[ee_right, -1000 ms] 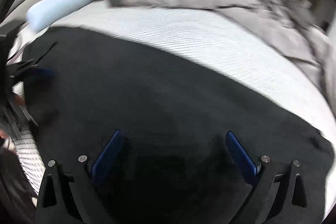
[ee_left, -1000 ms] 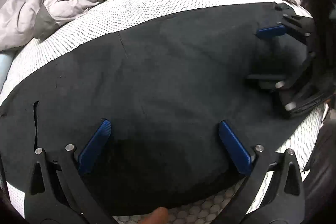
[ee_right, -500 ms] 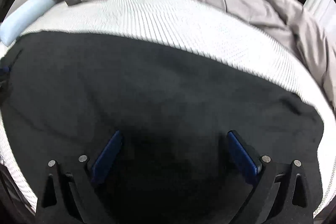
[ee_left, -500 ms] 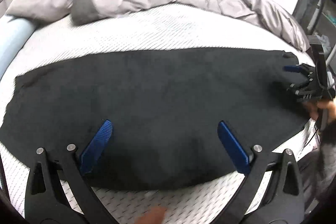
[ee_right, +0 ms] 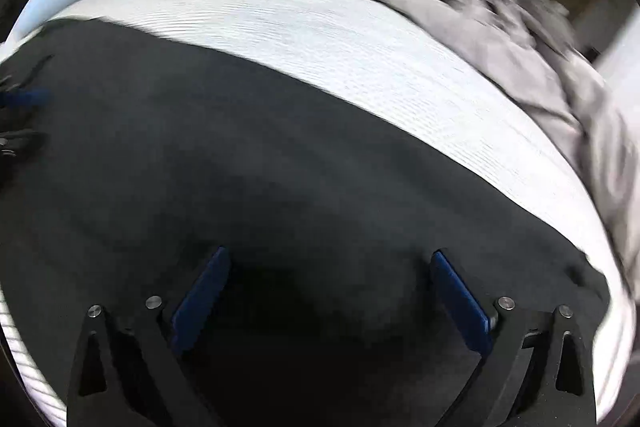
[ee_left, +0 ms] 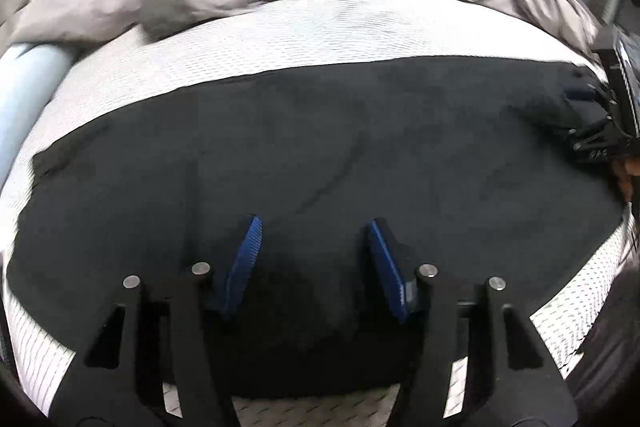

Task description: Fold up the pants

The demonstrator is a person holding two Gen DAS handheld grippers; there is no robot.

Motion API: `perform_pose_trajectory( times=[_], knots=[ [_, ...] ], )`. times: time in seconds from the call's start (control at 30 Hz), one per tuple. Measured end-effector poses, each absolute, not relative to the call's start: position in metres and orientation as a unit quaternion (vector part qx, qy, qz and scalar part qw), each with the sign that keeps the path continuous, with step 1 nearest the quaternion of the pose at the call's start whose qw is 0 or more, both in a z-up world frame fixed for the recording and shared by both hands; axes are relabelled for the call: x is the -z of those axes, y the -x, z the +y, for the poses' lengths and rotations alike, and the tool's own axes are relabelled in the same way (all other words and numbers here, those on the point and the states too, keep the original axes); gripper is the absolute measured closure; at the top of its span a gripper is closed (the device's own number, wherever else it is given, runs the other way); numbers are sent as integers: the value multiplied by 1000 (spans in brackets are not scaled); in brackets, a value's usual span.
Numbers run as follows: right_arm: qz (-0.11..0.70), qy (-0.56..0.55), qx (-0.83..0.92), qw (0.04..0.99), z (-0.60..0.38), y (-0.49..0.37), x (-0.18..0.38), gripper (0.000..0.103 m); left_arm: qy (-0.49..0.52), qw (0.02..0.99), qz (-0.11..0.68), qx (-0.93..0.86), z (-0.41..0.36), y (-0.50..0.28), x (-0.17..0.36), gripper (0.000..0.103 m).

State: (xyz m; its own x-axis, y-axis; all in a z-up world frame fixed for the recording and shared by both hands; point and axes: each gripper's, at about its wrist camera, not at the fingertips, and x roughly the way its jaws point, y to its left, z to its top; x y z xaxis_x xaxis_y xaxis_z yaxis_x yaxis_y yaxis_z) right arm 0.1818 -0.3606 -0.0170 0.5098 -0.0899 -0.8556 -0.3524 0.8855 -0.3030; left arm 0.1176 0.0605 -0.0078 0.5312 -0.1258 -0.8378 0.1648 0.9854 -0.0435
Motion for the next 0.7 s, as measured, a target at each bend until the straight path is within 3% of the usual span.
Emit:
perform_pose_trajectory(
  times=[0.07, 0.27, 0.47, 0.7],
  knots=[
    [495, 202, -58, 843, -376, -190, 15, 2, 6, 878, 473, 74, 72, -112, 1, 64],
    [473, 178, -147, 850, -330, -183, -2, 3, 46, 887, 448, 98, 57, -140, -20, 63],
    [475, 204, -214, 829, -259, -187, 13, 3, -4, 856, 506, 103, 9, -193, 22, 63],
    [499, 199, -88, 839, -348, -217, 15, 2, 54, 867, 487, 88, 59, -185, 25, 63]
  ],
)
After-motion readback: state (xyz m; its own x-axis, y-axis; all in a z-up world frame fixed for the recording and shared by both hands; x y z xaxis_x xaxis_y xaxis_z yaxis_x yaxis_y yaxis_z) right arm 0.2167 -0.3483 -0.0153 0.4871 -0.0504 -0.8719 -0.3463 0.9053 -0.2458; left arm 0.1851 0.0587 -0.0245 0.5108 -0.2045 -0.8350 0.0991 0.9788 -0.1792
